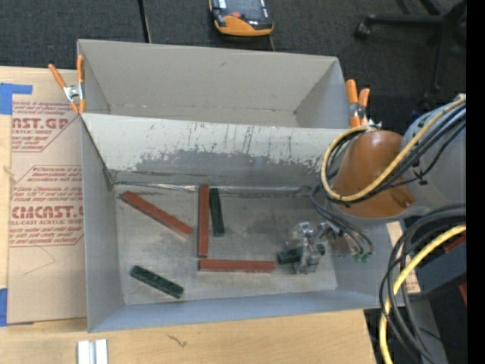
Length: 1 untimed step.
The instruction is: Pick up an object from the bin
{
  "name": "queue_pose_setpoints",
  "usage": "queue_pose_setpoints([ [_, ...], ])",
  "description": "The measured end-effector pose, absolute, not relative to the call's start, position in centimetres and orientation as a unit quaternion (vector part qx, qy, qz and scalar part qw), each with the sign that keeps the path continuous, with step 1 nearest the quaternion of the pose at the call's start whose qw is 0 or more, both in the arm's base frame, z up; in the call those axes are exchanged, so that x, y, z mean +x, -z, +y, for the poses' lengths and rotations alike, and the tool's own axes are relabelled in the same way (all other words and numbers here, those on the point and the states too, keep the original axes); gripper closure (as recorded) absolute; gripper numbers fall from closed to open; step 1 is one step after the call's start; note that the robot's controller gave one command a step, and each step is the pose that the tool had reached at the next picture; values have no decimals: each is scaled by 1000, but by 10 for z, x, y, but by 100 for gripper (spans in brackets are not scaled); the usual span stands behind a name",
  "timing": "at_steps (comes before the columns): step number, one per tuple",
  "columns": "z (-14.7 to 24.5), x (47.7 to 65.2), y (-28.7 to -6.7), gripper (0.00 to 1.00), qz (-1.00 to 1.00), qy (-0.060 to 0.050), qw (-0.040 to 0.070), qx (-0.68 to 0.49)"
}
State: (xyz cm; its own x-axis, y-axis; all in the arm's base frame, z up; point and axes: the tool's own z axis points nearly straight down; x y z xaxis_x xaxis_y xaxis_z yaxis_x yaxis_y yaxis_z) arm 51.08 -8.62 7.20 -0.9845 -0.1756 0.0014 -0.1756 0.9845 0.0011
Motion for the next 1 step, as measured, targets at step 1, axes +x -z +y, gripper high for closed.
queue_pose_setpoints([
  [1,-86,511,-85,100,-996,0,1,88],
])
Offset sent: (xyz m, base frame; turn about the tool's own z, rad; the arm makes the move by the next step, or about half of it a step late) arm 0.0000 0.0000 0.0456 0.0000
